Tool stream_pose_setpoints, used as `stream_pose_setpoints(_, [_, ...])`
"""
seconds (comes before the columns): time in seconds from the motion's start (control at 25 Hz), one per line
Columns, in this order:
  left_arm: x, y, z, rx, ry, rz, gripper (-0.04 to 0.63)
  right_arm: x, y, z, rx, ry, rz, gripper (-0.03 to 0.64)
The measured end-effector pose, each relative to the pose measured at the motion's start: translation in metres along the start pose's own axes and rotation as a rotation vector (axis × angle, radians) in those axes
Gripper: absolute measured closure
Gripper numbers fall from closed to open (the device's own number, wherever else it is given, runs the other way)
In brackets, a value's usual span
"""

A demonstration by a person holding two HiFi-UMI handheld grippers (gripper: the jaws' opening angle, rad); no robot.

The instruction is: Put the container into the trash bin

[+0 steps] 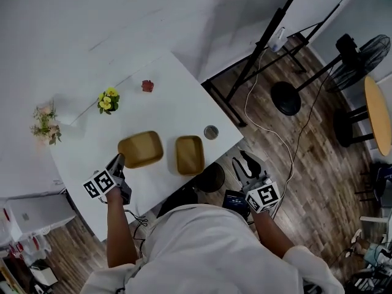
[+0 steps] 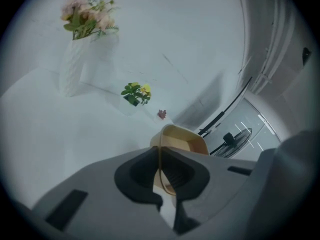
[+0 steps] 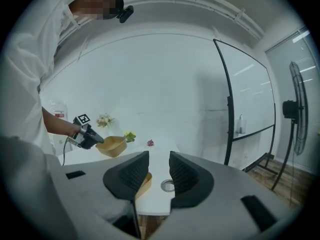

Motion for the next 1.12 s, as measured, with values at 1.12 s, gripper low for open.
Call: stream_pose_setpoints(1.12, [-0.047, -0.251, -0.237, 0.220, 0.175, -0.273, 0.571, -0.330, -0.004, -0.080, 0.034, -0.172, -0.245, 0.506])
Point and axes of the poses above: the fingertips, and each gripper's own axes: x forward along the fingers, y to its left, z out of its top, the point moved 2 cm from there along -x, backward along the fingers, and after that the axes turned 4 degrees about y, right-handed, at the moved point
